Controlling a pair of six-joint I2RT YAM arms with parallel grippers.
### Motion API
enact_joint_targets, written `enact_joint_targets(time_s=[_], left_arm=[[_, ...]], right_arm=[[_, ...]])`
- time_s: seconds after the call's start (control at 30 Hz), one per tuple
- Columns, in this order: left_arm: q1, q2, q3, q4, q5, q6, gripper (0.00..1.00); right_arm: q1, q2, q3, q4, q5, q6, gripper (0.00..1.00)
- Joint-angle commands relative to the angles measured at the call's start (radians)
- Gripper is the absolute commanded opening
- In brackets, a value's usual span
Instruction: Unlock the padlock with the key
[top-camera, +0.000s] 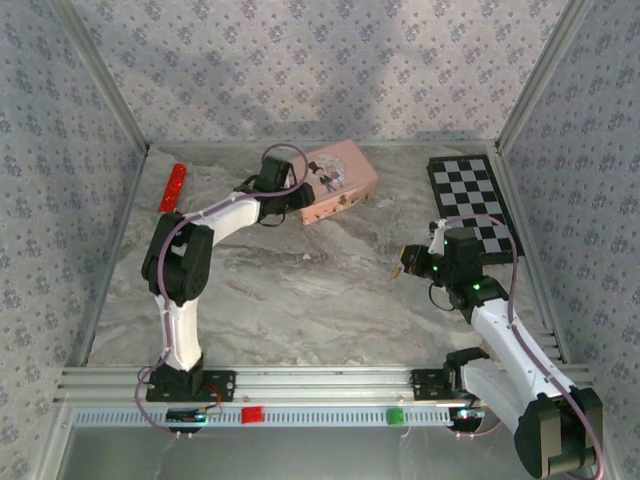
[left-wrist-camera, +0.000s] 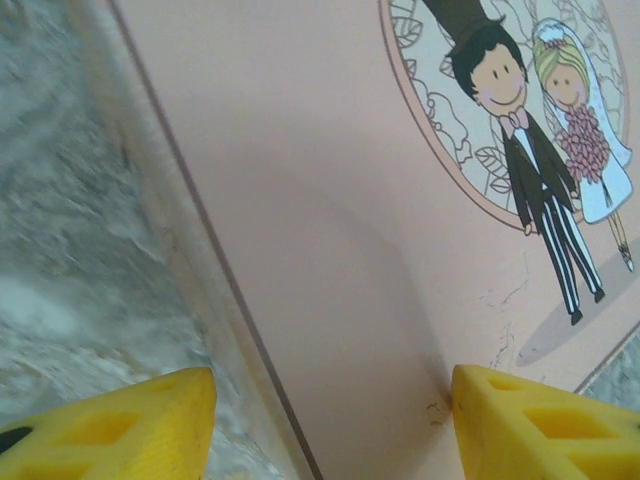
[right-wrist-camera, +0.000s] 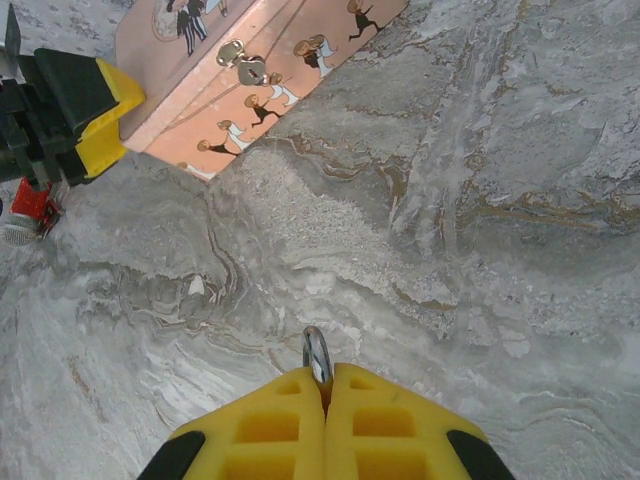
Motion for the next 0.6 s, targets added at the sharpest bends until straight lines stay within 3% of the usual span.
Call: enact_joint_targets(time_s=[0.0, 0.1, 0.3, 0.4, 0.57], left_arm=[[0.021, 0.003, 0.021, -0.122, -0.052, 0.082, 0.64], [0.021, -0.045, 0.018, -0.144, -0.033, 0.088, 0.64], [0.024, -0.326, -0.135, -0.153, -0.181, 0.147, 0.69], [0.045, -0.51, -0.299, -0.065, -0.178, 0.189, 0.72], [0.155, -0.782, -0.621, 0.068, -0.148, 0.164, 0.75]], right_arm=[[0.002, 0.0, 0.006, -0.016, -0.023, -0.012, 0.0], [0.008, 0.025, 0.023, -0.042, -0.021, -0.034, 0.0], [0.089, 0.136, 0.134, -0.19, 0.055, -0.154, 0.0], [0.137, 0.189, 0.177, -0.227, 0.089, -0.196, 0.0], [0.201, 0.311, 0.253, -0.268, 0.121, -0.261, 0.0]])
